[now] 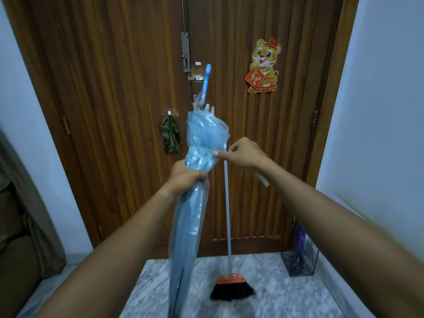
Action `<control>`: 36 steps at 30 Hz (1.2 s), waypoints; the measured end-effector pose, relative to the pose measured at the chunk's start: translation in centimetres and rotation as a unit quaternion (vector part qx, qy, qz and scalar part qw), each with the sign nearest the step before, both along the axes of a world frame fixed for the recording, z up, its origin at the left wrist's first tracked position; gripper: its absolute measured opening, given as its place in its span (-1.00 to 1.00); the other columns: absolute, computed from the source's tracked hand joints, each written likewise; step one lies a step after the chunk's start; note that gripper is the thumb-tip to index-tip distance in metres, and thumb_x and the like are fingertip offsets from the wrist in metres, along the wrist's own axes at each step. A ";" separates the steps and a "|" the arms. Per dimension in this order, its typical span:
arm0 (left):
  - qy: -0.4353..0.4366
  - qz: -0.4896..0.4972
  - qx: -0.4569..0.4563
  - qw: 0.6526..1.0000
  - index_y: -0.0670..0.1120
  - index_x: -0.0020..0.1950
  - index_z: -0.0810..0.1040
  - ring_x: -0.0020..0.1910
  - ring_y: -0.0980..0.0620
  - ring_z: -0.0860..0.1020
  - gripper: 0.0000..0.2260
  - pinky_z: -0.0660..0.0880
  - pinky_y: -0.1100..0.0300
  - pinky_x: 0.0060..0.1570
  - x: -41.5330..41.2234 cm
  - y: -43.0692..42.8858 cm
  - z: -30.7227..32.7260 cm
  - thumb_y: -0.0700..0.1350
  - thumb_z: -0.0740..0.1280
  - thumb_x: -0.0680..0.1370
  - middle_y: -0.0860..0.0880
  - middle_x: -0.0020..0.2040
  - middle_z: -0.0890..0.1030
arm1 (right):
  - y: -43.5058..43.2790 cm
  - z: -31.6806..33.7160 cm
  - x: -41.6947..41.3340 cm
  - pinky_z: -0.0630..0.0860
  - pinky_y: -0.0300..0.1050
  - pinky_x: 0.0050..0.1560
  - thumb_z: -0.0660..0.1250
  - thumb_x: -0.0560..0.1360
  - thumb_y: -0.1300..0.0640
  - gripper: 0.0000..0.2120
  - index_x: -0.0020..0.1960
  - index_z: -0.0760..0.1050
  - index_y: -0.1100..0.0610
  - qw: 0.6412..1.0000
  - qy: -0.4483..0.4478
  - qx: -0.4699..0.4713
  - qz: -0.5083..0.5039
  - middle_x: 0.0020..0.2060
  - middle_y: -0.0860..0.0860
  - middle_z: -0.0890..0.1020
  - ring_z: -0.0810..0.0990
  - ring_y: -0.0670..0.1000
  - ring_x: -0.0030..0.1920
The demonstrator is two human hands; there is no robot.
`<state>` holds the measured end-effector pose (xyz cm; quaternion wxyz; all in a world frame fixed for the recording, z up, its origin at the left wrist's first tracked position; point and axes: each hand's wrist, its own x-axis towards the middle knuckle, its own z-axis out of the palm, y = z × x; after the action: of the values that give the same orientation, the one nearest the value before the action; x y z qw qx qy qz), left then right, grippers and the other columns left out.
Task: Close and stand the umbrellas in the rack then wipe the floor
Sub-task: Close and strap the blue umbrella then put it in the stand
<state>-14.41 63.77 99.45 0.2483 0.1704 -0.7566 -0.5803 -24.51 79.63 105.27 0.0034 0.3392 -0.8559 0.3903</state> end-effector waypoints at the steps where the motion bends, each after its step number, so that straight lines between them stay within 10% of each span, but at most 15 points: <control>1: 0.002 -0.004 0.030 1.000 -0.18 -0.02 0.61 -0.34 -0.04 0.66 -0.72 0.55 0.16 -0.38 0.2 -0.2 0.1 -0.36 0.43 0.29 -0.13 -0.22 0.66 | 0.2 -0.1 0.1 0.32 -0.29 -0.32 0.46 0.47 -0.21 -0.48 -0.40 0.47 0.20 0.999 -0.014 -0.029 0.024 -0.56 -0.09 0.43 0.39 -0.17 -0.58; 7: 0.025 -0.112 0.114 0.987 -0.23 -0.08 0.51 -0.43 -0.08 0.53 -0.70 0.52 0.13 -0.38 1.8 -0.1 1.2 -0.28 0.29 0.20 -0.18 -0.31 0.52 | 1.6 0.3 1.1 0.49 -0.26 -0.07 0.45 0.54 -0.05 -0.61 -0.24 0.61 0.28 0.986 -0.074 -0.119 0.090 -0.67 -0.18 0.40 0.39 -0.23 -0.62; 12: -0.011 -0.247 0.178 0.953 -0.30 0.01 0.51 -0.45 -0.07 0.51 -0.52 0.48 0.18 -0.40 2.8 0.5 2.2 -0.20 0.34 0.11 -0.16 -0.36 0.53 | 1.5 -0.1 0.5 0.20 -0.22 -0.45 0.45 0.50 -0.16 -0.67 -0.14 0.54 0.11 0.961 -0.198 -0.119 0.154 -0.45 -0.06 0.43 0.27 -0.10 -0.48; 19: 0.000 -0.402 0.245 0.882 -0.37 0.29 0.45 -0.19 -0.11 0.66 -0.41 0.64 0.09 -0.20 3.0 2.0 4.5 -0.26 0.20 0.25 -0.25 -0.03 0.67 | 1.8 -0.3 1.0 0.47 -0.15 -0.16 0.21 0.62 0.02 -0.64 -0.28 0.64 -0.01 0.870 -0.309 -0.193 0.333 -0.45 -0.06 0.57 0.49 -0.11 -0.44; 21: 0.011 -0.405 0.259 0.877 -0.35 0.40 0.34 -0.09 -0.21 0.62 -0.37 0.59 -0.12 0.02 2.6 1.8 4.0 -0.28 0.08 0.31 -0.32 0.06 0.61 | 1.4 0.0 0.9 0.51 -0.14 -0.28 0.26 0.63 0.07 -0.79 -0.01 0.63 0.15 0.861 -0.315 -0.221 0.333 -0.35 0.00 0.65 0.54 -0.10 -0.46; 27: -0.022 -0.262 0.059 0.963 -0.08 0.35 0.49 -0.04 -0.02 0.61 -0.49 0.50 0.04 -0.02 2.0 0.7 2.3 0.01 0.40 0.42 -0.06 0.03 0.63 | 0.0 -0.2 0.1 0.65 -0.12 0.06 0.51 0.48 -0.03 -0.56 0.26 0.56 0.17 0.968 -0.137 -0.181 0.112 0.00 0.00 0.74 0.73 -0.12 -0.09; 31: -0.006 -0.082 -0.122 0.989 0.11 0.34 0.46 0.17 0.14 0.61 -0.15 0.59 0.10 0.15 -0.5 2.0 0.1 0.23 0.68 0.12 0.12 0.18 0.64 | -2.0 -1.1 1.2 0.67 0.06 0.09 0.54 0.40 -0.13 -0.57 0.18 0.61 0.04 0.980 -0.088 -0.166 0.068 -0.05 -0.03 0.76 0.75 -0.04 -0.05; 36: -0.034 0.082 -0.122 0.989 -0.02 0.03 0.58 -0.19 0.04 0.63 -0.67 0.49 0.22 -0.32 -0.2 3.1 -0.2 -0.14 0.53 0.30 0.00 -0.12 0.65 | -1.3 0.5 1.5 0.64 -0.10 -0.06 0.53 0.31 -0.31 -0.51 -0.13 0.66 0.12 0.999 -0.010 -0.032 -0.003 -0.15 -0.02 0.74 0.71 -0.06 -0.15</control>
<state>-14.63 66.89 99.27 0.2883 0.2197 -0.8133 -0.4551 -23.03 78.31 105.80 0.0075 0.3322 -0.8439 0.4211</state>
